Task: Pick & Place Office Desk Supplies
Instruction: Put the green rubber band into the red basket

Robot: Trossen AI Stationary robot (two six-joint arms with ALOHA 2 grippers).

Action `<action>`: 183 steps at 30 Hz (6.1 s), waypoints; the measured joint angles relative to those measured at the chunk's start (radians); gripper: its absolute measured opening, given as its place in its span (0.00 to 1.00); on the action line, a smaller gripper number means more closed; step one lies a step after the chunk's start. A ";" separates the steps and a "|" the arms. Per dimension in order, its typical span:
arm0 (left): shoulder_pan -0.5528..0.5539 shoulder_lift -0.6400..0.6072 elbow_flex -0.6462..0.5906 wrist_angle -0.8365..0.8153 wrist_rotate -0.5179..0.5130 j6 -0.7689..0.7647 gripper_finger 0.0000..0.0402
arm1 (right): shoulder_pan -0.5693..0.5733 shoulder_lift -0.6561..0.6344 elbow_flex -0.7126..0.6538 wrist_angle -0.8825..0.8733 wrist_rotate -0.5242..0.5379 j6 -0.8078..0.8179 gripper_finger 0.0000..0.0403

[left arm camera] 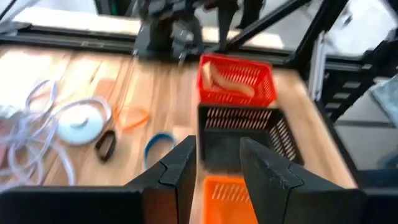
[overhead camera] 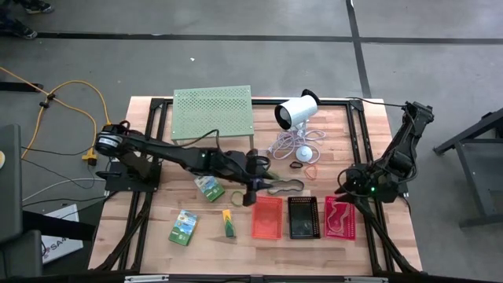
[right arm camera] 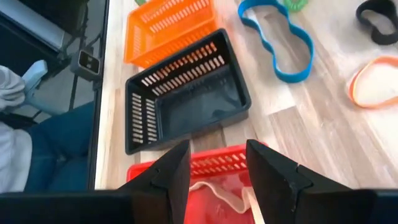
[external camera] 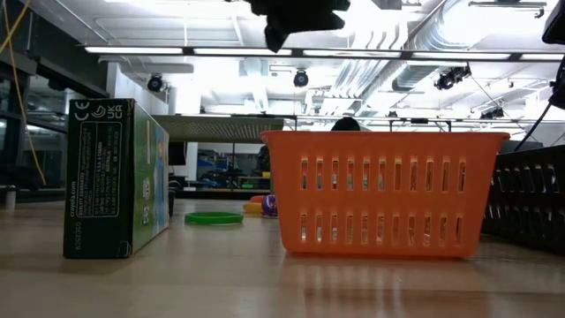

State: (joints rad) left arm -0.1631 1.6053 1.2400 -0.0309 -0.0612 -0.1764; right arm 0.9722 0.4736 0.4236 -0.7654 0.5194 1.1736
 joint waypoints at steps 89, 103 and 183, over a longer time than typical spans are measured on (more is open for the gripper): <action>0.029 0.291 0.004 -0.638 0.082 0.109 0.30 | 0.000 0.102 0.000 0.061 0.029 0.007 0.36; 0.029 0.292 0.004 -0.638 0.062 0.110 0.15 | 0.000 0.102 0.000 0.062 0.029 0.007 0.36; 0.052 0.122 0.029 0.125 -0.014 0.327 0.00 | -0.261 0.391 0.001 0.740 0.140 -0.646 0.36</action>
State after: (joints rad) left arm -0.1112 1.7275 1.2694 0.0939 -0.0757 0.1505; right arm 0.7116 0.8646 0.4248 -0.0258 0.6590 0.5277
